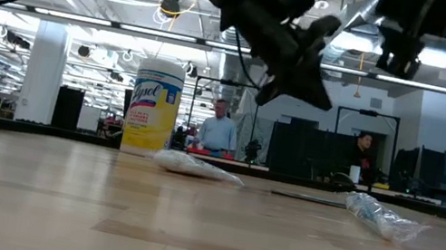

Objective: Pick & Place Travel size toiletries
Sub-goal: Put the black comb into the orange basket

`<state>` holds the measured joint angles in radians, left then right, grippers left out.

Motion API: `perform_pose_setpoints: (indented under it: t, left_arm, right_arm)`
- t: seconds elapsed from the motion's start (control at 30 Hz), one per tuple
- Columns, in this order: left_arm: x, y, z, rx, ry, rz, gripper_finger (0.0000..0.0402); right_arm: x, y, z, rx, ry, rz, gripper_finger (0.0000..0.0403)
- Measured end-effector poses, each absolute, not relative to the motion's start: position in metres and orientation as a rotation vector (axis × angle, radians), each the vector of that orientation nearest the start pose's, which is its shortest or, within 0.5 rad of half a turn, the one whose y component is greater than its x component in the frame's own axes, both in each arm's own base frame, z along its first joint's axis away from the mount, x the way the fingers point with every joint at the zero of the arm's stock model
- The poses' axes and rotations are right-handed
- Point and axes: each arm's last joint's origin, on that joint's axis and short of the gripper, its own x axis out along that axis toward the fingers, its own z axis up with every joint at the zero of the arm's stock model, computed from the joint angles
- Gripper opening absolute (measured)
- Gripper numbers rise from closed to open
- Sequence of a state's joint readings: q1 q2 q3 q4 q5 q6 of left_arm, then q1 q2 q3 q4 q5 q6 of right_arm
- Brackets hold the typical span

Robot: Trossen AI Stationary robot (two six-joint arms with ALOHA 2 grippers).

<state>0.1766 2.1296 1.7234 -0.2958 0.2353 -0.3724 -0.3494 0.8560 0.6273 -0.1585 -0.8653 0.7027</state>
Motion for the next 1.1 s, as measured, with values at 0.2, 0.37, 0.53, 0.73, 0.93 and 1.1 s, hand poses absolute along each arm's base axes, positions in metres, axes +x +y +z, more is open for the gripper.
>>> perform_pose_setpoints:
  t: [0.2,0.37,0.53,0.73,0.93,1.1]
  left_arm:
    - [0.473,0.079,0.215,-0.481,0.752,0.135,0.0]
    - [0.476,0.072,0.21,-0.475,0.76,0.137,0.0]
    - [0.481,0.067,0.187,-0.482,0.814,0.136,0.0]
    - [0.485,0.069,0.161,-0.53,0.871,0.142,0.0]
    - [0.486,0.068,0.162,-0.523,0.866,0.144,0.0]
    - [0.486,0.053,0.16,-0.52,0.892,0.096,0.0]
  right_arm:
    - [0.185,-0.052,0.251,0.955,0.607,0.279,0.0184]
    - [0.191,-0.061,0.239,0.899,0.63,0.169,0.0022]
    - [0.178,-0.069,0.226,0.789,0.724,-0.061,0.0004]
    - [0.166,-0.078,0.229,0.651,0.723,-0.187,0.0001]
    - [0.171,-0.075,0.219,0.757,0.755,-0.122,0.0001]
    - [0.178,-0.061,0.209,0.67,0.768,-0.084,0.0001]
